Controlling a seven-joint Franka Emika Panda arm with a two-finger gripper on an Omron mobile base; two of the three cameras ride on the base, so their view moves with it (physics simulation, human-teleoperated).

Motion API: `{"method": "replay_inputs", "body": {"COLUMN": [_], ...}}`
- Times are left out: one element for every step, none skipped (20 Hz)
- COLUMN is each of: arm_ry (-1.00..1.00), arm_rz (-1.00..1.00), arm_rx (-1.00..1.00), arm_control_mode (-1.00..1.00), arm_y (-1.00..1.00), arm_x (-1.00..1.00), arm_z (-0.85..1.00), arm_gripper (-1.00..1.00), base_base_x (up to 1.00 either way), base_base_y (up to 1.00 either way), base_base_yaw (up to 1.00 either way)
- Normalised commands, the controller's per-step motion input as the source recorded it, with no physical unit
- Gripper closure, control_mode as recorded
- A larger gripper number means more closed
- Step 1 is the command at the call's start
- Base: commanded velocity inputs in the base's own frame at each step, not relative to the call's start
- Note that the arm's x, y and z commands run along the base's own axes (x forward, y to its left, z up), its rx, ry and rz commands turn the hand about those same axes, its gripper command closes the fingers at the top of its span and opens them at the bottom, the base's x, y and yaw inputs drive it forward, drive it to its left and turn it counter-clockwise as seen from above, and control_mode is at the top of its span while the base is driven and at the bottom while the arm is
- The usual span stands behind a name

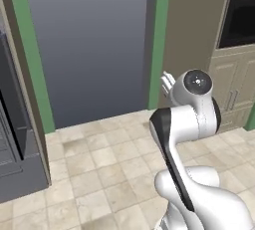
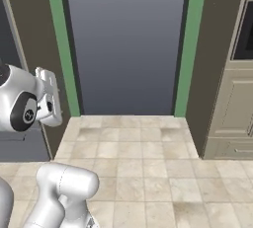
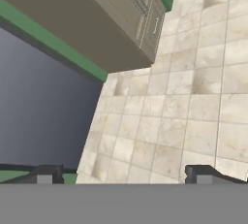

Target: Place one carrot and one steak in each tupperware on the nearby counter, to pack two identical lunches.

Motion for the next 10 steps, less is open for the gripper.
{"method": "replay_inputs", "body": {"arm_ry": [0.00,0.00,0.00,0.00,0.00,0.00,0.00,0.00,0.00,0.00], "arm_rz": [0.00,0.00,0.00,0.00,0.00,0.00,0.00,0.00,0.00,0.00], "arm_rx": [0.00,0.00,0.00,0.00,0.00,0.00,0.00,0.00,0.00,0.00], "arm_control_mode": [1.00,1.00,1.00,1.00,1.00,1.00,1.00,1.00,1.00,1.00], "arm_y": [0.00,0.00,0.00,0.00,0.00,0.00,0.00,0.00,0.00,0.00], "arm_x": [0.00,0.00,0.00,0.00,0.00,0.00,0.00,0.00,0.00,0.00], "arm_z": [0.00,0.00,0.00,0.00,0.00,0.00,0.00,0.00,0.00,0.00], "arm_gripper": [-1.00,-1.00,-1.00,-1.00,-1.00,-1.00,-1.00,-1.00,-1.00,-1.00], "base_base_x": [-1.00,-0.87,-0.68,-0.49,-0.32,-0.18,-0.16,-0.21,-0.31,-0.24], "base_base_y": [0.59,0.76,0.93,1.00,1.00,1.00,1.00,1.00,1.00,1.00], "base_base_yaw": [0.00,0.05,0.13,0.20,0.22,0.22,0.19,0.17,0.16,0.15]}}
